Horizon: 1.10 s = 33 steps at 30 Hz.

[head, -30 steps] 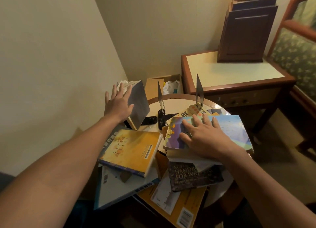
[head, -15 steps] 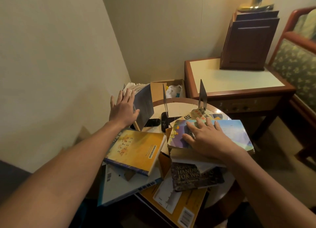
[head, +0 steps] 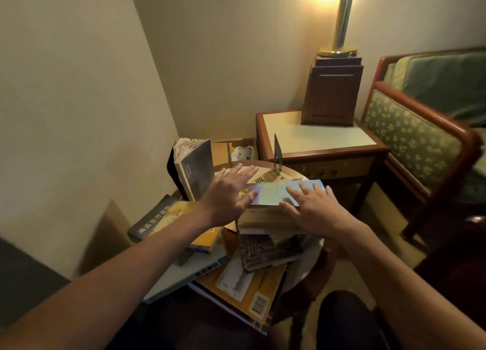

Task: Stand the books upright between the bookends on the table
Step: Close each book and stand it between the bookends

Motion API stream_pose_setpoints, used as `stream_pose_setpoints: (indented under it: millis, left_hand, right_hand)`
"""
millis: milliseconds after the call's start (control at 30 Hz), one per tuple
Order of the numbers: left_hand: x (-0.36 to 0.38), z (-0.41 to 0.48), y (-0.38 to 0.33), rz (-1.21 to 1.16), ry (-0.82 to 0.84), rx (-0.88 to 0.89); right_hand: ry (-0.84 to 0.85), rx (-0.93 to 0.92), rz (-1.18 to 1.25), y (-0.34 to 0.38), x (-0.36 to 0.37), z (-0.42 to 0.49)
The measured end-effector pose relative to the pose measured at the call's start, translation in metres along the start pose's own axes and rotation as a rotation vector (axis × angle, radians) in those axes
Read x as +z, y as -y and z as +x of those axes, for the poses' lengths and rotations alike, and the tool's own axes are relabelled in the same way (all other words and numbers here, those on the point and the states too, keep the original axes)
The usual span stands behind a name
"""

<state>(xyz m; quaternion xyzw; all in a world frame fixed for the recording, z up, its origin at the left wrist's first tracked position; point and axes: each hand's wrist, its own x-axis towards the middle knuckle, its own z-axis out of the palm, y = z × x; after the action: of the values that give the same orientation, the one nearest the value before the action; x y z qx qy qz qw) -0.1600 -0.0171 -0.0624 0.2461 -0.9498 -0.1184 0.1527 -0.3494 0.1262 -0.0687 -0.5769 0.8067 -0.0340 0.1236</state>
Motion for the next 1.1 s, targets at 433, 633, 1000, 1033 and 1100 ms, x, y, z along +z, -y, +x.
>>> stream_pose_setpoints:
  millis: [433,633,1000,1033,1100]
  left_hand:
    - [0.01,-0.002,-0.059,0.166,0.253,0.189]
    - [0.01,0.021,-0.058,0.21,0.275,0.083]
    - [-0.025,0.037,-0.059,-0.369,0.251,-0.356]
    - [-0.026,0.032,-0.056,-0.464,0.232,-0.424]
    - [-0.028,0.025,-0.052,-0.655,0.168,-0.537]
  right_hand:
    - [-0.316,0.107,0.571,-0.036,0.049,-0.069]
    - [-0.222,0.193,1.036,-0.022,0.075,-0.071]
    - [-0.252,0.337,1.386,0.001,0.079,-0.05]
    - [-0.264,0.348,1.322,0.001,0.079,-0.048]
    - [-0.307,0.355,1.18,0.001,0.077,-0.046]
